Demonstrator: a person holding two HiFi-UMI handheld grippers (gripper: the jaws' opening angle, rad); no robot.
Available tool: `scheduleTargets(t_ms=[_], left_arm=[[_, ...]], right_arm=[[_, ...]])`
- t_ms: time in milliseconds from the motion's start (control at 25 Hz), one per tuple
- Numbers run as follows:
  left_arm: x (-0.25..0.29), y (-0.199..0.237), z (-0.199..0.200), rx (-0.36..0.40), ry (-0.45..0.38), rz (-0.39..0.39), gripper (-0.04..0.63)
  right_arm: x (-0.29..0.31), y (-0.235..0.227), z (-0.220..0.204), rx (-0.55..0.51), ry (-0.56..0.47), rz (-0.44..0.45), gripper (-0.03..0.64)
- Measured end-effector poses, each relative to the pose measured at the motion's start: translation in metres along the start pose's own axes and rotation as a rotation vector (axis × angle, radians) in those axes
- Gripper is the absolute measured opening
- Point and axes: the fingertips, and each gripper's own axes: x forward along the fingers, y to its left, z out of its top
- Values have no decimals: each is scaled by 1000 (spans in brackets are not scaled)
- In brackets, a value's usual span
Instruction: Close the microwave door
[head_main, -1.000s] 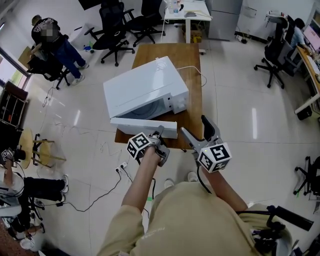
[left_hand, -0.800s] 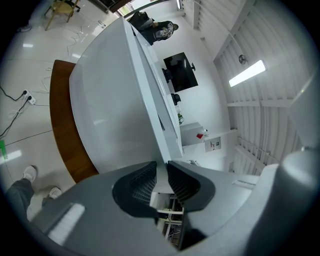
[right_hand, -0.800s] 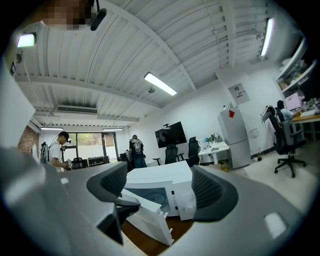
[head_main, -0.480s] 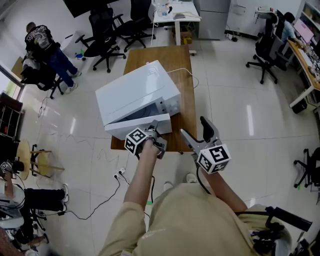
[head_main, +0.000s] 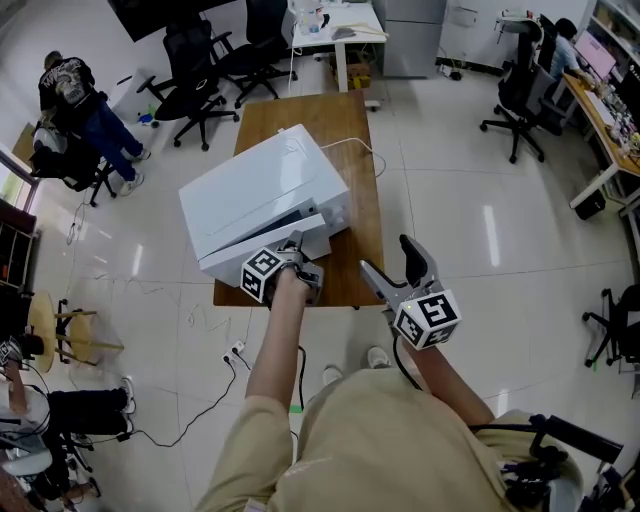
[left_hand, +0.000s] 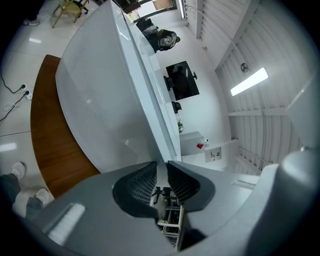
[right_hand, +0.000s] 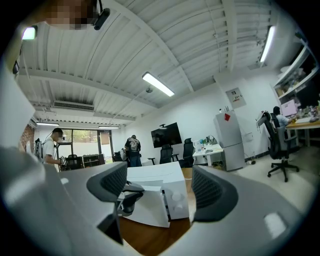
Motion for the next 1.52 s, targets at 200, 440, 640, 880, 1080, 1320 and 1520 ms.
scheduleTargets(t_ms=[200, 440, 640, 880, 1080, 1320, 1520], left_arm=[[16, -3, 13, -48, -33, 17, 72], [31, -9, 24, -48, -55, 71, 77], [38, -13, 29, 82, -68, 106, 81], [-13, -60, -2, 582, -68, -15, 106], [-86, -95, 3, 930, -198, -71, 166], [-172, -103, 9, 1121, -374, -48, 186], [-228, -112, 14, 1250, -489, -30, 218]], right_arm=[[-1, -6, 1, 9, 6, -6, 393], [0, -17, 0, 21, 8, -22, 393], [3, -15, -5, 35, 10, -13, 393], [-11, 7, -9, 30, 3, 15, 391], [-16, 27, -13, 19, -9, 53, 391], [-19, 37, -25, 44, -10, 103, 391], [-14, 54, -23, -18, -23, 140, 390]])
